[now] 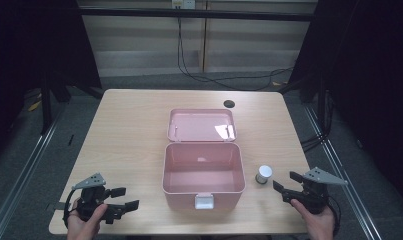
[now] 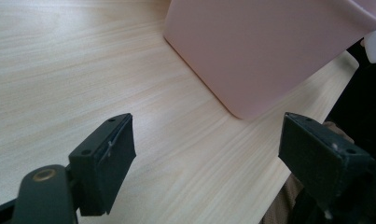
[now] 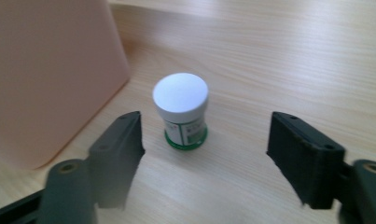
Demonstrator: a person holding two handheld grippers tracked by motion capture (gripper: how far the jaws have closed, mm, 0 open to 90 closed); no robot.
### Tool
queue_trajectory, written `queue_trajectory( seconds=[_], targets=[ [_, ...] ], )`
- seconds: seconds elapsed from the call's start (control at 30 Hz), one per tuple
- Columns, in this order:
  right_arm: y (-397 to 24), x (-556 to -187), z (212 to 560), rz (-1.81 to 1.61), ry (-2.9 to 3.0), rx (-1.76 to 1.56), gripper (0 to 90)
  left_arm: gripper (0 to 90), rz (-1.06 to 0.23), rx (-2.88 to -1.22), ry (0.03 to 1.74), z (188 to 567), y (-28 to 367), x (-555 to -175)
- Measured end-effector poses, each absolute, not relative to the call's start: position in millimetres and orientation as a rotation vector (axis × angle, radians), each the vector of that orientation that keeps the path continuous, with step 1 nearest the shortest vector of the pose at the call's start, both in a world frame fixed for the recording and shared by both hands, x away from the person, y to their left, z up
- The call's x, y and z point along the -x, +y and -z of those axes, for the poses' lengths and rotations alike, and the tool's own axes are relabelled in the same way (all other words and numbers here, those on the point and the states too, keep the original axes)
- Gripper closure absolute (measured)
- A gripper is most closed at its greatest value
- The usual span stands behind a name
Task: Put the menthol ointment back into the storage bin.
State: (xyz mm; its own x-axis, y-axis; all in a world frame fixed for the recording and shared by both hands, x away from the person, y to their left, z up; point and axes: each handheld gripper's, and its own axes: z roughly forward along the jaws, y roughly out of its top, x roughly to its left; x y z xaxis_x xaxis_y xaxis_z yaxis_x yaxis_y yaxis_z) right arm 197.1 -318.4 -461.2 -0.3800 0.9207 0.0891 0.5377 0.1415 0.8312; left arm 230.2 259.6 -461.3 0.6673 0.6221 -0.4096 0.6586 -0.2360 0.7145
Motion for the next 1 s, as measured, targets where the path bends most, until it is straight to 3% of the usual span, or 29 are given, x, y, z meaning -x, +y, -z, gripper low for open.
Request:
queue_trajectory(
  seconds=[0.1, 0.2, 0.77, 1.0],
  targets=[
    [-316.0, -197.8, 459.1, -1.133, 2.004, -1.393, 30.5, 18.3, 0.044, -1.932, 0.996, 460.4, 259.9, -230.4],
    [-312.1, -199.8, 452.7, -1.098, 2.062, -1.385, 38.3, 18.3, 0.042, -1.930, 1.000, 460.4, 260.6, -230.2],
    [-298.1, -221.7, 433.7, -1.080, 2.238, -1.399, 20.5, 18.3, 0.044, -1.935, 0.999, 460.7, 260.1, -230.3],
    [-295.1, -232.1, 422.3, -1.081, 2.245, -1.359, 26.9, 18.3, 0.044, -1.935, 0.998, 460.8, 259.7, -230.3]
  ],
)
